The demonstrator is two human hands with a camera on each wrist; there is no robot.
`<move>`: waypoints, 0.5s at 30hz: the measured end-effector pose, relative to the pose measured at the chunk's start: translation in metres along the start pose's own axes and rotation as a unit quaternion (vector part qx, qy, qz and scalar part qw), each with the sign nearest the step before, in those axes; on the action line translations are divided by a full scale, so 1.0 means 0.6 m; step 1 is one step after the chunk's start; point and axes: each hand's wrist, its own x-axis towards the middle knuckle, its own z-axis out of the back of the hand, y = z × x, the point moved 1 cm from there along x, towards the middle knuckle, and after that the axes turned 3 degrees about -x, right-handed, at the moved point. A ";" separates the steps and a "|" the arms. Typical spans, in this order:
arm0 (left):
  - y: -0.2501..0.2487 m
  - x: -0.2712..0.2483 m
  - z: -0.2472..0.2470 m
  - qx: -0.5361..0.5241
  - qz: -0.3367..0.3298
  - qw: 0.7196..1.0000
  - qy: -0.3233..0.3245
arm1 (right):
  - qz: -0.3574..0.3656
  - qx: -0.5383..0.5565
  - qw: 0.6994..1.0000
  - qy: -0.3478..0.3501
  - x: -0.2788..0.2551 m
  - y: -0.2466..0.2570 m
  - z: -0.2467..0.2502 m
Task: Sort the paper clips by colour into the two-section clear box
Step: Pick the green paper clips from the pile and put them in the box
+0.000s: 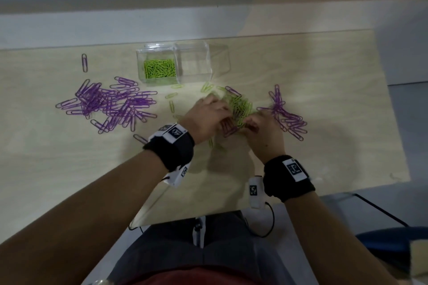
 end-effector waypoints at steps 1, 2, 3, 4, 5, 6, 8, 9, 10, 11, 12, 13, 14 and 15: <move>-0.004 0.009 0.000 0.014 0.005 0.999 0.030 | 0.022 -0.008 1.000 0.008 -0.003 0.006 -0.004; -0.005 0.016 0.000 0.028 0.009 0.998 0.050 | 0.044 -0.023 0.999 0.017 -0.006 0.011 -0.010; -0.004 0.022 0.002 0.039 0.013 0.997 0.065 | 0.061 -0.044 0.997 0.025 -0.008 0.015 -0.017; -0.004 0.026 0.005 0.049 0.016 0.996 0.077 | 0.073 -0.065 0.995 0.027 -0.010 0.020 -0.023; -0.002 0.030 0.007 0.053 0.018 0.994 0.089 | 0.077 -0.078 0.994 0.027 -0.011 0.020 -0.029; 0.000 0.032 0.007 0.054 0.012 0.994 0.097 | 0.080 -0.083 0.993 0.024 -0.010 0.019 -0.032; 0.002 0.032 0.008 0.055 -0.001 0.993 0.104 | 0.094 -0.085 0.992 0.019 -0.009 0.016 -0.036; 0.003 0.032 0.008 0.053 -0.007 0.993 0.105 | 0.106 -0.082 0.991 0.019 -0.009 0.014 -0.036; 0.006 0.032 0.008 0.045 -0.008 0.993 0.104 | 0.117 -0.078 0.990 0.021 -0.009 0.013 -0.035; 0.010 0.030 0.008 0.028 -0.004 0.994 0.105 | 0.127 -0.078 0.989 0.025 -0.008 0.010 -0.035; 0.013 0.028 0.007 0.007 0.001 0.995 0.104 | 0.136 -0.080 0.987 0.030 -0.008 0.008 -0.035; 0.017 0.025 0.004 -0.018 0.001 0.996 0.093 | 0.147 -0.080 0.985 0.035 -0.007 0.006 -0.034; 0.018 0.023 0.004 -0.045 0.003 0.996 0.074 | 0.155 -0.069 0.985 0.035 -0.006 0.005 -0.034; 0.019 0.022 0.004 -0.084 0.013 0.995 0.047 | 0.152 -0.039 0.987 0.032 -0.004 0.006 -0.031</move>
